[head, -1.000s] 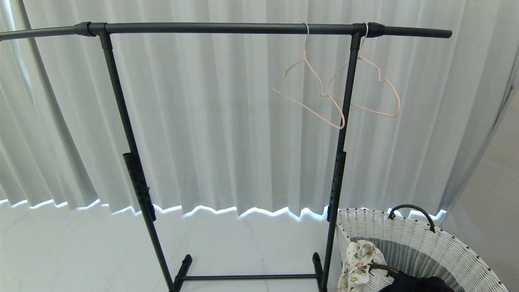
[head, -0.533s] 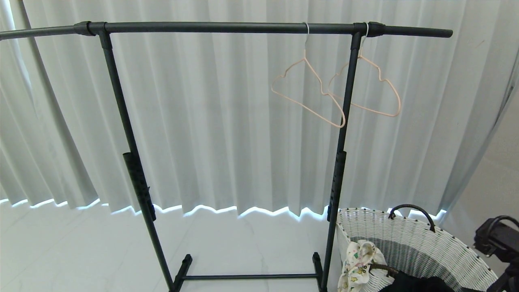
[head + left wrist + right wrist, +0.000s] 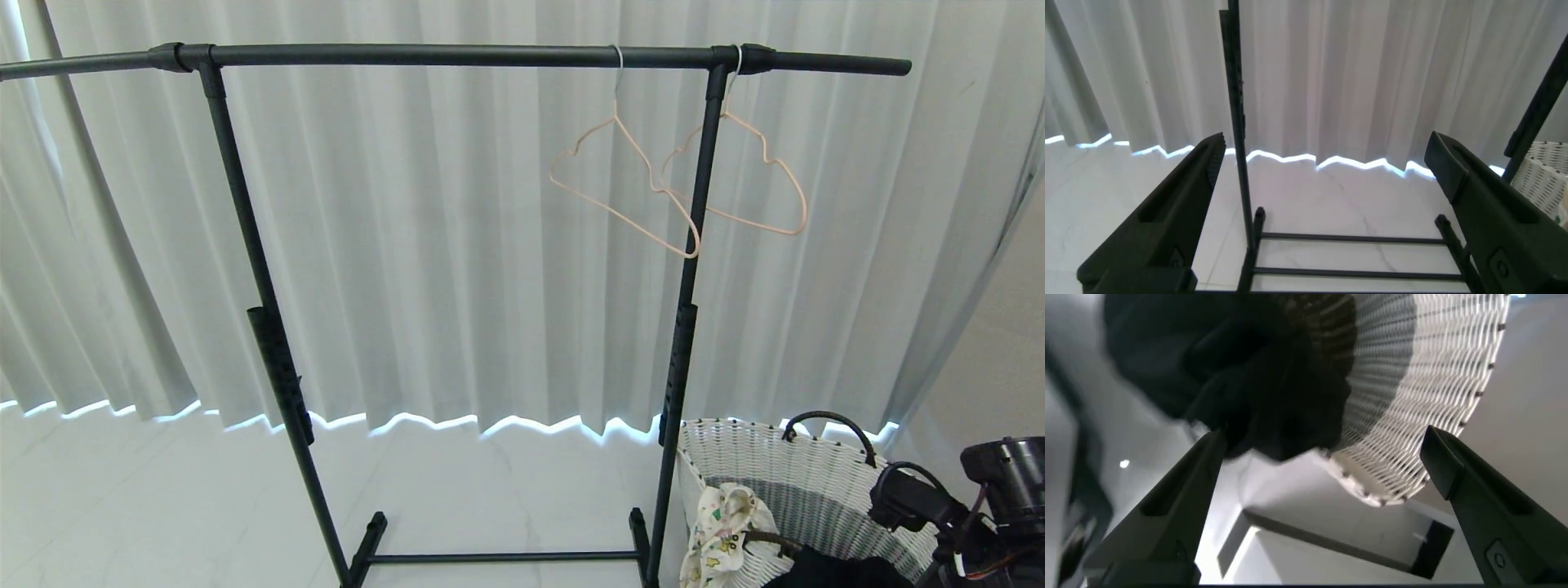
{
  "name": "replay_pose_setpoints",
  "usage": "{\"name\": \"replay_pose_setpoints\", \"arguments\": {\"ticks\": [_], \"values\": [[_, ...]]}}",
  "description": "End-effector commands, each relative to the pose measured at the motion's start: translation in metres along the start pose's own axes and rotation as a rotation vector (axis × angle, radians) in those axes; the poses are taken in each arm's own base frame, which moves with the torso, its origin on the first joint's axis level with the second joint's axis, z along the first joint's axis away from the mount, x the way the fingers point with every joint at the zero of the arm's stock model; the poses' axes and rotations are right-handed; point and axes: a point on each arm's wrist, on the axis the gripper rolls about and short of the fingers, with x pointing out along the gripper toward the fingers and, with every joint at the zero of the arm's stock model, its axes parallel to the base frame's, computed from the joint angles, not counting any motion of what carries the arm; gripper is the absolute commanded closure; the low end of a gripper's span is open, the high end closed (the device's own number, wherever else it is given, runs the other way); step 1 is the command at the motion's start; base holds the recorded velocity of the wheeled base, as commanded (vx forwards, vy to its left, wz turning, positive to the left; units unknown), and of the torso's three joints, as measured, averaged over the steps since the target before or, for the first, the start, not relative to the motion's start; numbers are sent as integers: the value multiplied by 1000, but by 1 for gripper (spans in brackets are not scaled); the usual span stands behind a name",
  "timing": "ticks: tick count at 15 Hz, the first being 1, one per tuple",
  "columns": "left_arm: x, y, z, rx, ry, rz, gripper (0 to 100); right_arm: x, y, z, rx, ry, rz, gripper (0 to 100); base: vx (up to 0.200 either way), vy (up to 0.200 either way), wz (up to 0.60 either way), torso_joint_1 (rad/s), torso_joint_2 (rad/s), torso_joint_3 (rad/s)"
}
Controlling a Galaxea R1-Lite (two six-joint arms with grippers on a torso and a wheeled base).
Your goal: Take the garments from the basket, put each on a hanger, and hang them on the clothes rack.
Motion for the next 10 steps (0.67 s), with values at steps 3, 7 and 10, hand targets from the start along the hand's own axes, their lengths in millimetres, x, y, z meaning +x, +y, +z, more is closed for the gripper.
{"name": "replay_pose_setpoints", "arguments": {"ticks": [3,7,10], "values": [[0,0,0,0,2,0,0,40,3,1,-7,67,9,0,0,0,0,0,0,0],[0,0,0,0,2,0,0,54,1,6,-4,43,-42,0,0,0,0,0,0,0],[0,0,0,0,2,0,0,59,-1,7,4,30,-74,0,0,0,0,0,0,0]]}}
